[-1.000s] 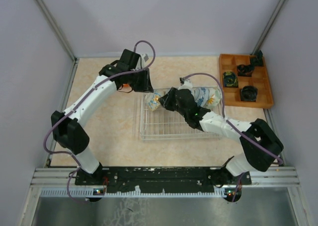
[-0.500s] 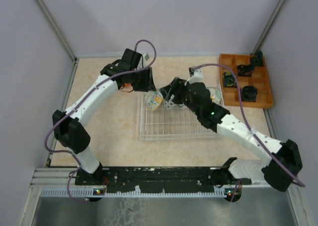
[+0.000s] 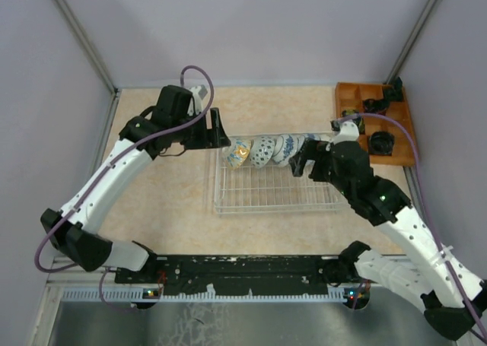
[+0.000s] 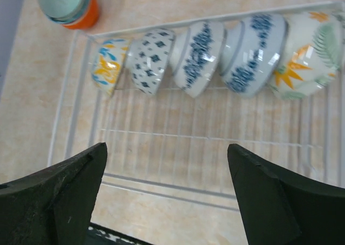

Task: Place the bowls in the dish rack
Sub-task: Place the bowl in the dish rack, then adjust the dish rack at the center of the board.

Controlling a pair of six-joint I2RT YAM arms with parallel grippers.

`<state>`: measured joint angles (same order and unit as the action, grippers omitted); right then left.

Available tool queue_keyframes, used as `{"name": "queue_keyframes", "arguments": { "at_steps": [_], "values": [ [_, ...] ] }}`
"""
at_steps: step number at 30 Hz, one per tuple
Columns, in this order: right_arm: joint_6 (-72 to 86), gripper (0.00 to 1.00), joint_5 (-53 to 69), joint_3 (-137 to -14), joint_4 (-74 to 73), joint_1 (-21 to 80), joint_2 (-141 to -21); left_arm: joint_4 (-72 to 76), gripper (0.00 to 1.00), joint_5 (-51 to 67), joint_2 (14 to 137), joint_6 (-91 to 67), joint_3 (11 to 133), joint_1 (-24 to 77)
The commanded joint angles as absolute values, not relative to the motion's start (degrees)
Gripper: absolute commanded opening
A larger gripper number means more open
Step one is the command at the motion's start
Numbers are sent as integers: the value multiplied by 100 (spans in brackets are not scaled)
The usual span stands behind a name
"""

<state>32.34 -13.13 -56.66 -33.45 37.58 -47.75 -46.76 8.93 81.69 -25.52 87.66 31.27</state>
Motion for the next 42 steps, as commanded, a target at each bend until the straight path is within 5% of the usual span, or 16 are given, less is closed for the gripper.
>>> {"name": "queue_keyframes", "arguments": {
  "at_steps": [1, 12, 22, 36, 42],
  "values": [
    [3018, 91, -1772, -5620, -4480, 3299, -4425, -4859, 82, 809, 7737, -2798, 8361, 3271],
    [2232, 75, -868, -5434, -4635, 917, -4744, -5259, 80, 621, 7190, -2834, 7428, 3469],
    [2294, 73, -856, -5308, -4544, 768, -5367, -4701, 71, 518, 7160, -2990, 6698, 3480],
    [2198, 41, -828, -5206, -4346, 764, -5892, -3970, 44, 744, 7727, -2818, 6337, 3474],
    [2180, 16, -746, -5207, -4244, 763, -5976, -3956, 17, 580, 7952, -2797, 6409, 3459]
  ]
}}
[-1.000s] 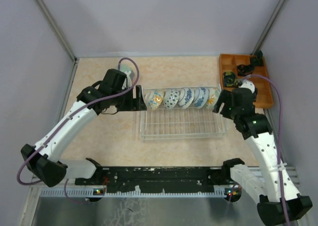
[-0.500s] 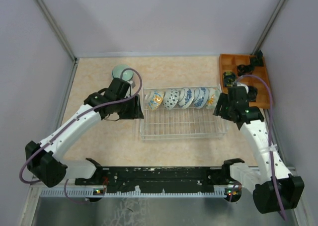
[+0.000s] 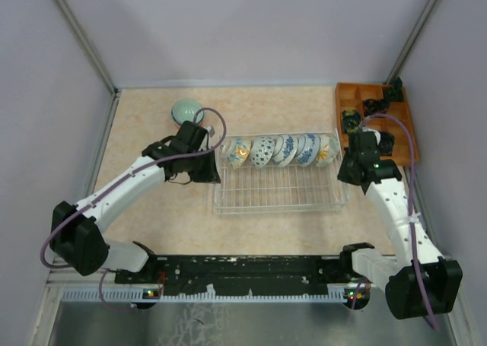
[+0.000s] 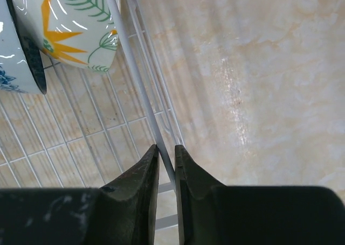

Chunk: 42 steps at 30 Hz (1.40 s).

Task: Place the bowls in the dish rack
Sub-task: Adjust the dish rack at the center of the board.

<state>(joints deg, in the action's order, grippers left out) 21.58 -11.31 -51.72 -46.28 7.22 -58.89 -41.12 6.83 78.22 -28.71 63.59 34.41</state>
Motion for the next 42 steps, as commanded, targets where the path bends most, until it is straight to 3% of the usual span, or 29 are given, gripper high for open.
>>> {"name": "queue_keyframes", "arguments": {
  "at_steps": [1, 11, 34, 38, 40, 42],
  "values": [
    [2187, 16, -732, -5216, -4224, 764, -5997, -3962, 14, 566, 8011, -2808, 6446, 3455],
    [2359, 0, -468, -5213, -3838, 765, -6250, -3786, 0, 641, 8314, -2801, 6632, 3201],
    [2843, 0, -391, -6060, -2750, 1326, -7730, -3868, 0, 821, 9388, -2486, 7763, 2561],
    [2808, 0, -521, -6212, -2822, 1326, -7829, -3833, 5, 944, 9439, -2421, 7783, 2550],
    [2797, 7, -535, -6244, -2866, 1322, -7785, -3866, 11, 1000, 9455, -2382, 7823, 2541],
    [2799, 22, -550, -6241, -2963, 1327, -7681, -3977, 18, 1005, 9461, -2349, 7917, 2541]
  ]
}}
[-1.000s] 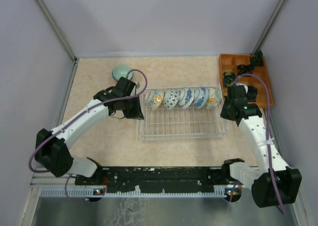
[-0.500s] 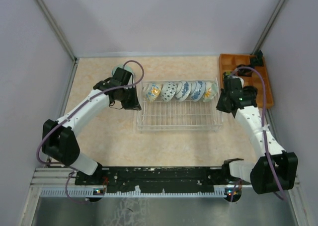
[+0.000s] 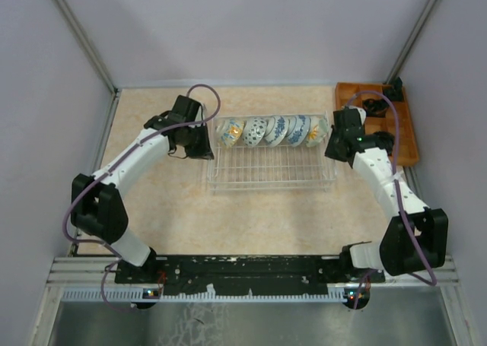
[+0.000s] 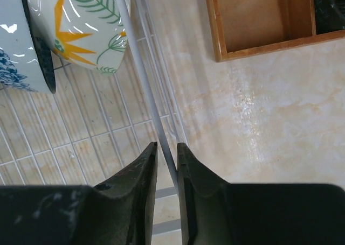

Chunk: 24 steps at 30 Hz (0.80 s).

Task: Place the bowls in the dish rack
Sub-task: Adjust the dish rack at the center of the board.

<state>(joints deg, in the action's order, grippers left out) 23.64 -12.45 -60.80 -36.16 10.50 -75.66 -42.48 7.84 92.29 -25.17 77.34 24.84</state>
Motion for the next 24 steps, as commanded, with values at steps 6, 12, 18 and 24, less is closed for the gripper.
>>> {"name": "queue_keyframes", "arguments": {
  "at_steps": [6, 12, 18, 24],
  "values": [
    [2712, 48, -626, -6185, -3219, 1324, -7162, -4367, 37, 799, 9349, -2259, 8331, 2541],
    [2398, 64, -614, -6423, -3512, 1326, -6706, -4261, 48, 454, 8979, -2399, 8443, 2449],
    [2308, 65, 276, -6866, -3247, 1378, -6413, -4412, 51, 248, 8983, -2389, 8846, 1821],
    [2344, 68, 1059, -7935, -2943, 2108, -7262, -4147, 57, 307, 9120, -2348, 9242, 759]
  ]
}}
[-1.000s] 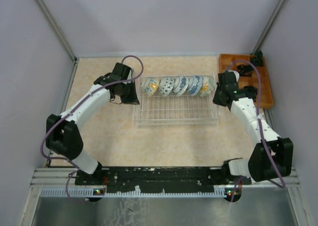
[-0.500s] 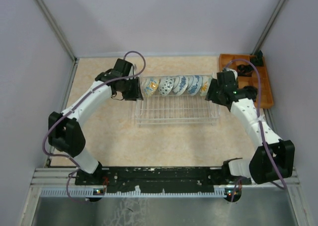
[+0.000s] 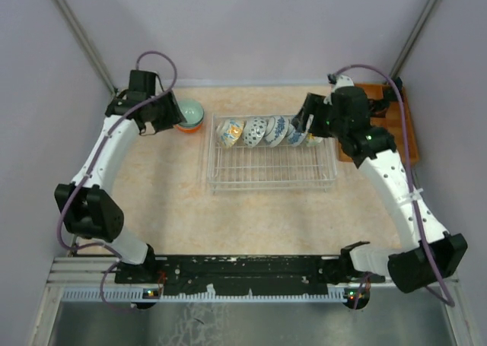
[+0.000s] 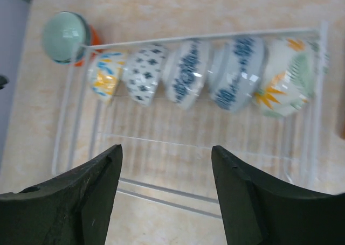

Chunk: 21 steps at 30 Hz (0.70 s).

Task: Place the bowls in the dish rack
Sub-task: Adjust the dish rack at the center of the board.

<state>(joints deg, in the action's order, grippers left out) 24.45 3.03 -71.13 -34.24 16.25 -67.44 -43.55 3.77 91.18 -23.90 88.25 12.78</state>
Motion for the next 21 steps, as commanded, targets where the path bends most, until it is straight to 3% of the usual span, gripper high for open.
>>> {"name": "queue_keyframes", "arguments": {
  "at_steps": [1, 4, 9, 15, 21],
  "values": [
    [2327, 68, 1058, -8118, -2945, 2292, -7449, -4103, 58, 440, 9273, -2385, 9420, 616],
    [2280, 69, 994, -8515, -2993, 2748, -7826, -4041, 61, 599, 10025, -2476, 10190, 358],
    [2223, 69, 982, -8359, -2948, 2918, -7916, -4098, 58, 932, 11205, -2010, 11405, 177],
    [2153, 70, 1098, -8083, -2859, 2918, -7951, -4218, 67, 123, 11672, -1689, 11298, 179],
    [2145, 71, 1343, -7741, -2685, 2918, -7951, -3772, 73, 295, 11941, -1640, 11091, 178]
  ]
}}
